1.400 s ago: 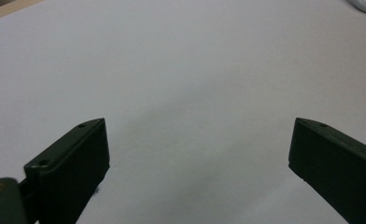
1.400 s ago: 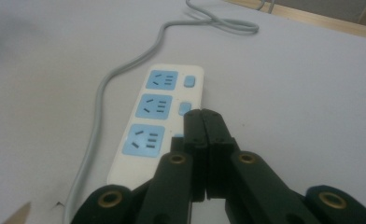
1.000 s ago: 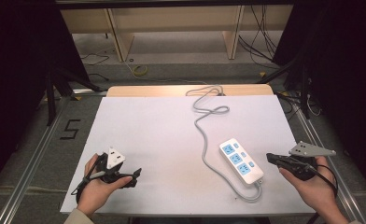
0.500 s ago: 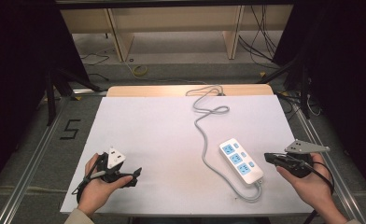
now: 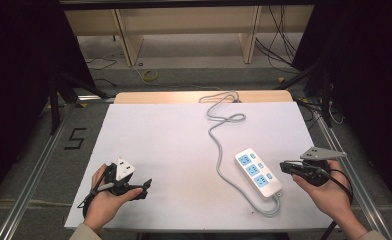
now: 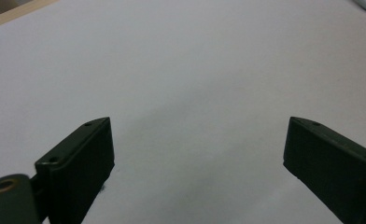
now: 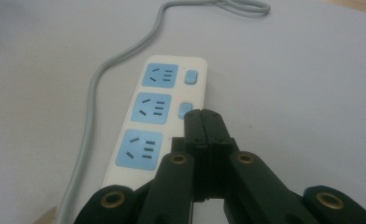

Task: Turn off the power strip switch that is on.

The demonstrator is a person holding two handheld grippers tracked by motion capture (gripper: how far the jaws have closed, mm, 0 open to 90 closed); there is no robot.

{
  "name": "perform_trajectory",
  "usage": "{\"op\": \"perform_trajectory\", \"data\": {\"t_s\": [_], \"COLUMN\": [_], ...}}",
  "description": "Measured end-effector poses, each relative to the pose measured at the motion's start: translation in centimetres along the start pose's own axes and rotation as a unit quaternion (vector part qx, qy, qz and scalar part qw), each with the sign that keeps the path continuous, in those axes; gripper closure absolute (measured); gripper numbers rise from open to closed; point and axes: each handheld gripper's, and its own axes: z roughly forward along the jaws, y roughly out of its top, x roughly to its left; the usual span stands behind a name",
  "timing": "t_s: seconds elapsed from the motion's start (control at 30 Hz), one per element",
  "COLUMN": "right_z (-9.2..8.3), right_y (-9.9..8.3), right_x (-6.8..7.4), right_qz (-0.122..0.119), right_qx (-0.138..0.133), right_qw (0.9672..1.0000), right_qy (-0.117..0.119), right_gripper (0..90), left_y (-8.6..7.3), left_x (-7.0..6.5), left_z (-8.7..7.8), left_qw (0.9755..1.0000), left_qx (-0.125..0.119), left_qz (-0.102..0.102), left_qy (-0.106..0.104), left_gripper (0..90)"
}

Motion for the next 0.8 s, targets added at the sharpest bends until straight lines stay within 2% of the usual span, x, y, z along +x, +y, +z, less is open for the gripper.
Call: {"op": "perform_trajectory", "data": {"t_s": [0.8], "right_z": [1.5], "right_y": [1.4], "right_x": [-0.2], "right_qz": [0.002], "right_qx": [0.022], "right_qw": [0.9997], "right_qy": [0.006], "right_gripper": [90.0], "left_y": [0.1], "left_x": [-0.2], "left_z": [0.1], "left_qw": [1.0], "left_qx": [-0.002], "left_qz": [0.004], "left_qy": [-0.002], "left_gripper": [8.5]}}
